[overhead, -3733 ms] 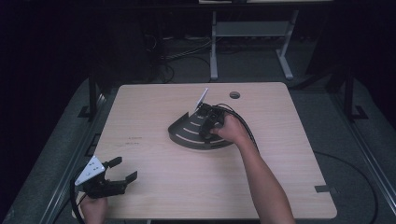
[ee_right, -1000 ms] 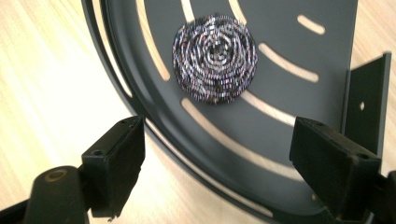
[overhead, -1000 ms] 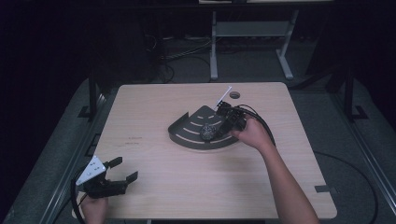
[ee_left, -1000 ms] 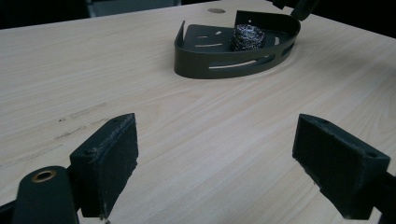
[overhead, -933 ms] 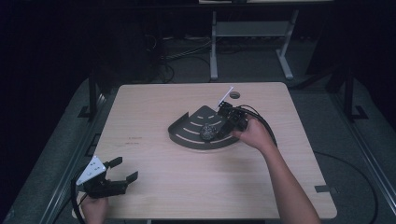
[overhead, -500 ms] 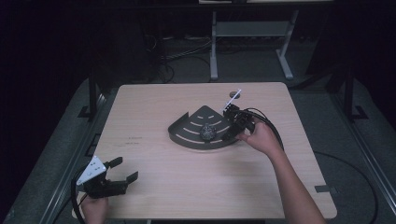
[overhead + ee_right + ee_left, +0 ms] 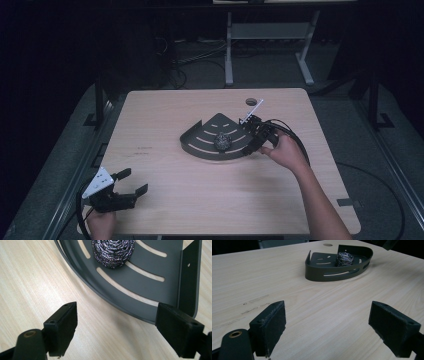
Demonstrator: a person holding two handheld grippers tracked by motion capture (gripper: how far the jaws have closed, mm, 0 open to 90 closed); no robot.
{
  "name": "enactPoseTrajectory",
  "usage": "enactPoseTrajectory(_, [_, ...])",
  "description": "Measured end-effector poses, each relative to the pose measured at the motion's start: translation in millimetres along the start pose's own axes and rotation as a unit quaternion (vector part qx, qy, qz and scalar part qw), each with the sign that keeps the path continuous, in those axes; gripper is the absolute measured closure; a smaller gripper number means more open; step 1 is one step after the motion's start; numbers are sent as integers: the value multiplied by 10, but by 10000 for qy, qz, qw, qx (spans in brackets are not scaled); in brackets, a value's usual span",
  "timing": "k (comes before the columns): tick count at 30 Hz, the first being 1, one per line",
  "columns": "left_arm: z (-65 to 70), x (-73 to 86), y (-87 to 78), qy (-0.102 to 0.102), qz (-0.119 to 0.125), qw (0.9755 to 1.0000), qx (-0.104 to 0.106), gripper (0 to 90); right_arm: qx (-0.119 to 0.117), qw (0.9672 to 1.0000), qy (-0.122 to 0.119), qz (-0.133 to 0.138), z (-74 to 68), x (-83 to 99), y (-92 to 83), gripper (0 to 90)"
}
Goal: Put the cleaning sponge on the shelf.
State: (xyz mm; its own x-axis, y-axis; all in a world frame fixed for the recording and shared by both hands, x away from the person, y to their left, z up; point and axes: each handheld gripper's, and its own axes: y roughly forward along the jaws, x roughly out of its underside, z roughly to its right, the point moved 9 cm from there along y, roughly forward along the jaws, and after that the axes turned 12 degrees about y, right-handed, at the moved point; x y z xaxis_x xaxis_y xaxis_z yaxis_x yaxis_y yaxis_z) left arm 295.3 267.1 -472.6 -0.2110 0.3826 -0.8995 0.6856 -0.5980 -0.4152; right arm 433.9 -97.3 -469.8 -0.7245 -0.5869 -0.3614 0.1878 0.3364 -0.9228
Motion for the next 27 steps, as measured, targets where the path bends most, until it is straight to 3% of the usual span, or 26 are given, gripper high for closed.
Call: enactPoseTrajectory(27, [1, 5, 3, 8, -23, 10000, 7, 137, -60, 9998, 170, 65, 42, 370, -6, 176])
